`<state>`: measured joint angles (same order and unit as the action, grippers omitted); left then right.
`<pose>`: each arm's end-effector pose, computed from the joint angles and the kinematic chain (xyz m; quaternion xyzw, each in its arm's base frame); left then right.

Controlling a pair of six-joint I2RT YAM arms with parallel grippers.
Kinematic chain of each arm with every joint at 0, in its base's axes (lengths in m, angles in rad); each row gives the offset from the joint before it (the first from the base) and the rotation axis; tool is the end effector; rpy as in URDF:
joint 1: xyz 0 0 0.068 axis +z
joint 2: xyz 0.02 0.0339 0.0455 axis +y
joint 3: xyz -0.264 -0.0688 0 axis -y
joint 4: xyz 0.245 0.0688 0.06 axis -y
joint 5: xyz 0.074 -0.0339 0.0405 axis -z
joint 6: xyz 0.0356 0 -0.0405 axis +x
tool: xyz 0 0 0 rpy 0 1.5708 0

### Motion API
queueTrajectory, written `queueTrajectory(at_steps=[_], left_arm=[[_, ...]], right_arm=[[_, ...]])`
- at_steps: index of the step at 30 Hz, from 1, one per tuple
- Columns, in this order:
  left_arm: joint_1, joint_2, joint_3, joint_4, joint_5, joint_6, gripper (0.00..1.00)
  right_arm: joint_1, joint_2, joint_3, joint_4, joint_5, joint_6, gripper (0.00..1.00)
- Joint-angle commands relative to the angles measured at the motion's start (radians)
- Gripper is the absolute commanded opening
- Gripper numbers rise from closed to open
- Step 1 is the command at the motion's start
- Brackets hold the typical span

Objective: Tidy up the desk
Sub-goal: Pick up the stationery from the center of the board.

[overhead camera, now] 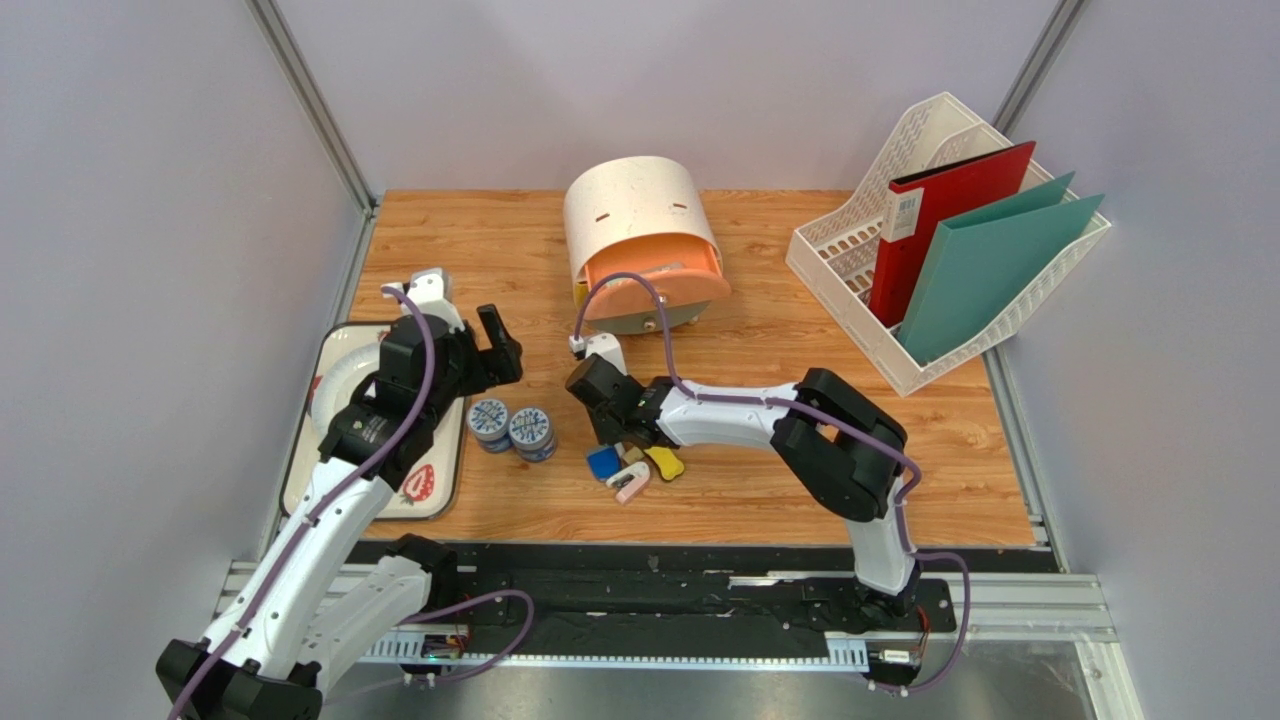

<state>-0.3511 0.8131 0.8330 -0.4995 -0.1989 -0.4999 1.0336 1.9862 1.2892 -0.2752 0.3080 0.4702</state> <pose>0.1704 -0.0549 0.3199 -0.1146 0.8444 -0.1358 0.5054 0.2210 0.3499 0.1546 -0.2190 0.9196 0.0920 0.3129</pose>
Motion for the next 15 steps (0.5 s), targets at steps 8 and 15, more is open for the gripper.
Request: queueTrajectory(at_steps=[8,15], left_arm=[[0.006,-0.026,0.018,0.009,0.000,-0.012,0.97],[0.006,-0.040,0.035,-0.007,-0.014,-0.014,0.97]], right_arm=[[0.005,-0.053,0.110,-0.050,0.056,-0.071,0.00],[0.005,-0.162,0.104,-0.045,0.019,-0.122,0.00]])
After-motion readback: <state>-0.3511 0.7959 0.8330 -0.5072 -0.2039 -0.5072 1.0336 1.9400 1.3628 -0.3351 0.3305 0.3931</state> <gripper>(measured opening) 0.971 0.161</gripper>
